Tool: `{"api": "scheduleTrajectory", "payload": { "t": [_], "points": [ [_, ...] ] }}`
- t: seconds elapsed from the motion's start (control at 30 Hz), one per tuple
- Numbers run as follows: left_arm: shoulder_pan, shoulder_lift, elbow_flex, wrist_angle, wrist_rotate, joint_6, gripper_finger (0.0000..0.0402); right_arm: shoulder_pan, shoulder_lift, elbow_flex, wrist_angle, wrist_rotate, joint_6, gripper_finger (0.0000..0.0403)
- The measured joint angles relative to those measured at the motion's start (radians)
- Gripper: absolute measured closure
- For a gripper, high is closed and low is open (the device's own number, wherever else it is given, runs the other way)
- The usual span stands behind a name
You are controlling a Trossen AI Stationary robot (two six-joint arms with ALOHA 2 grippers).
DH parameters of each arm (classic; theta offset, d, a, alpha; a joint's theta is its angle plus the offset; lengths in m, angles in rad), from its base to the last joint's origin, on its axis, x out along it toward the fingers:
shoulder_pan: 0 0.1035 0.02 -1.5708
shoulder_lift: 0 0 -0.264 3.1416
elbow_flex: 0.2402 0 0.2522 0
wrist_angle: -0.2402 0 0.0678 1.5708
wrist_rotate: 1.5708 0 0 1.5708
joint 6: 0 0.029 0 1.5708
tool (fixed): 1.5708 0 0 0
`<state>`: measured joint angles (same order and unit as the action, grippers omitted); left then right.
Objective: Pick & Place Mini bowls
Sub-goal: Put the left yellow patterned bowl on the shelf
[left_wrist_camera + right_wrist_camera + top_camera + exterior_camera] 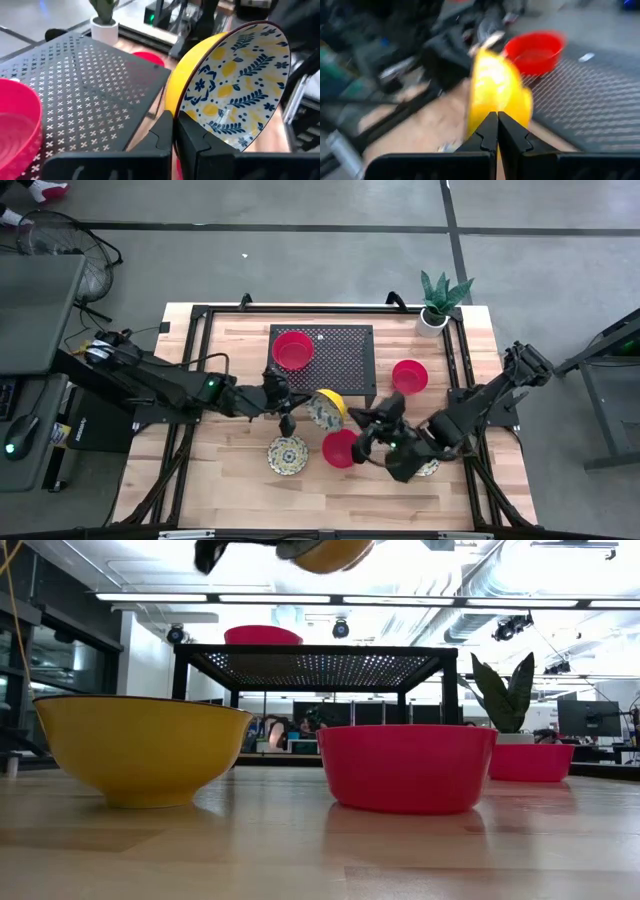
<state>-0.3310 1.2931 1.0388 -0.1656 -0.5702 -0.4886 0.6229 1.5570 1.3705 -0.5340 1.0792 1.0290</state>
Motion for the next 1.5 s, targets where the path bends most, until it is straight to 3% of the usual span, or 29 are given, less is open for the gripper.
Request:
{"api": "scheduleTrajectory", "payload": {
  "t": [0.1,0.17,0.4,0.5,0.8,1.03,1.2,1.5],
  "points": [
    [0.005,0.045,0.073,-0.117,-0.008,0.035,0.0401,0.055,-0.001,0.0,-0.018,0.18,-0.002,0.0403],
    [0.005,0.075,0.126,-0.163,-0.04,0.053,0.0401,0.08,-0.001,0.004,0.003,0.243,-0.066,0.0403],
    [0.005,0.144,0.271,-0.228,-0.139,0.132,0.0401,0.098,-0.005,0.024,0.001,0.295,-0.208,0.0403],
    [0.005,0.166,0.32,-0.261,-0.189,0.169,0.0401,0.095,-0.015,0.024,-0.061,0.255,-0.2,0.0403],
    [0.019,0.164,0.34,-0.279,-0.275,0.178,0.0401,0.034,-0.033,0.024,-0.231,-0.024,-0.118,0.0402],
    [0.031,0.164,0.34,-0.271,-0.3,0.196,0.0401,0.017,-0.034,0.024,-0.233,-0.039,-0.097,0.0398],
    [0.031,0.164,0.34,-0.269,-0.335,0.206,0.0401,0.003,-0.034,0.024,-0.233,-0.007,-0.18,0.0341],
    [0.039,0.164,0.339,-0.238,-0.364,0.276,0.0401,-0.069,-0.047,0.024,-0.186,0.029,-0.223,0.0167]
  ]
}}
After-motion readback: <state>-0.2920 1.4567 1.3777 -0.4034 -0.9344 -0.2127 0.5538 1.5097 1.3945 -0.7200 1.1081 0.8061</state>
